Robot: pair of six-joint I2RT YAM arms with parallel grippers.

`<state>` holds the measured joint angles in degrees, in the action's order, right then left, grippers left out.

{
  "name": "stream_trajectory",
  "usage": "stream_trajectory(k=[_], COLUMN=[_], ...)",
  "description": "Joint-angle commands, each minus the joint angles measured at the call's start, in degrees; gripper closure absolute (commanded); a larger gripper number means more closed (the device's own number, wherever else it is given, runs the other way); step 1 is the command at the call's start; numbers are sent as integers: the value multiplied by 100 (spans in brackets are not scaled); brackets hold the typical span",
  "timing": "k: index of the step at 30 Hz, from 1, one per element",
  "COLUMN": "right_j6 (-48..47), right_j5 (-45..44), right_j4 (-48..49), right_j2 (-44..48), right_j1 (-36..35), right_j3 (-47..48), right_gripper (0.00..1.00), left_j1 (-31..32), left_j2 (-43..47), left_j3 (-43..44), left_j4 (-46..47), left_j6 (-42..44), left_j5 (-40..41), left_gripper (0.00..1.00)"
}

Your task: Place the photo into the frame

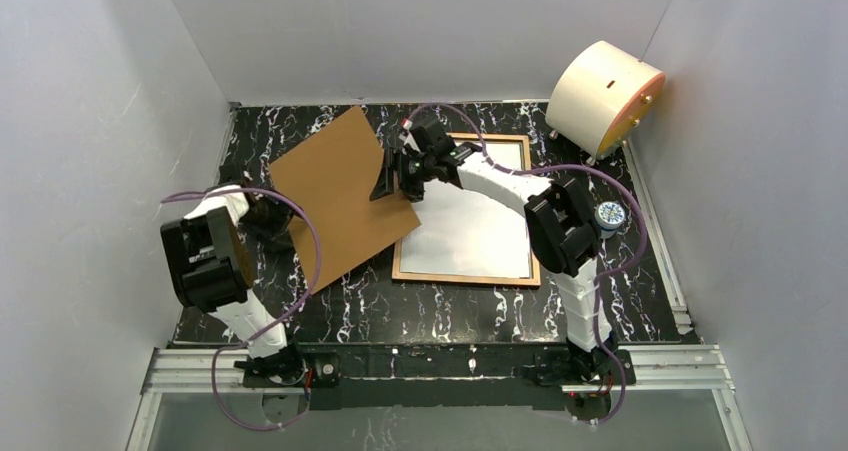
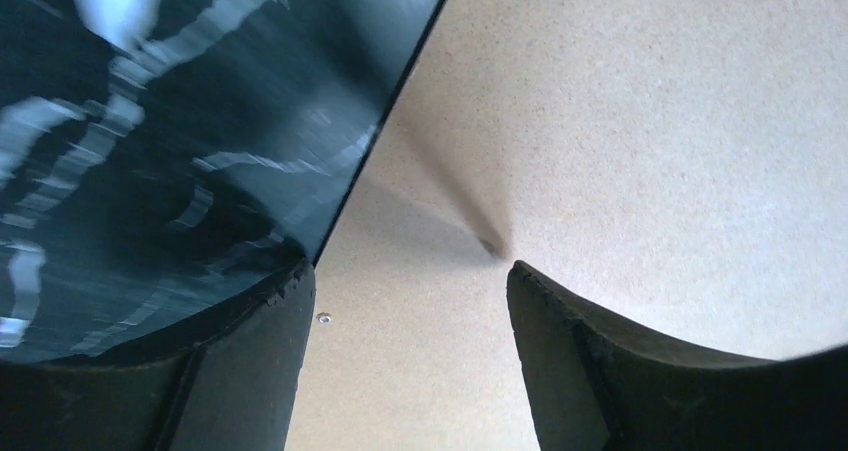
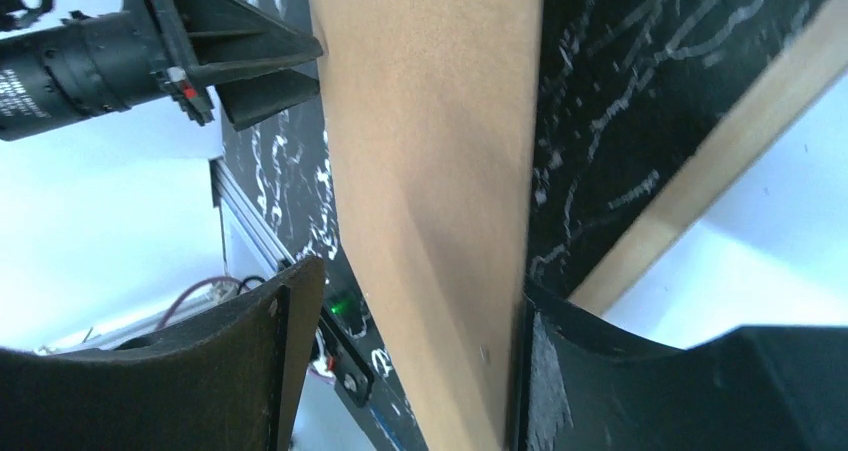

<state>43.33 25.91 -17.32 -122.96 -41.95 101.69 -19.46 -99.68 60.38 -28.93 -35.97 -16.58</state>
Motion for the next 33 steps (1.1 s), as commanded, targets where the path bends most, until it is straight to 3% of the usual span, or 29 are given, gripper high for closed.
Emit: stream_trajectory(k=[1,9,17,26,33], right_j6=[-28,-351,-298,-144,-214], right_j5=[344,191,1087,1619,1604], right_j4=[431,496,1654,2257,2197], right_j2=[411,1013,1608,1741,1916], right_j1=[42,369,738,812,812], right_j3=[-665,-1579,-2598,-2731,-2753], right_gripper=[32,37,40,62,64], left_j1=[565,643,644,643,640], left_j2=[368,620,374,143,88], left_j3=[-604,-804,-396,-62,153], left_j4=[85,-43,-273,-319,-408], left_j6=[-544,-337,-86,56,151], left_j5=[-1110,-802,-667,-853,-857], left_gripper=[32,32,32,32,32])
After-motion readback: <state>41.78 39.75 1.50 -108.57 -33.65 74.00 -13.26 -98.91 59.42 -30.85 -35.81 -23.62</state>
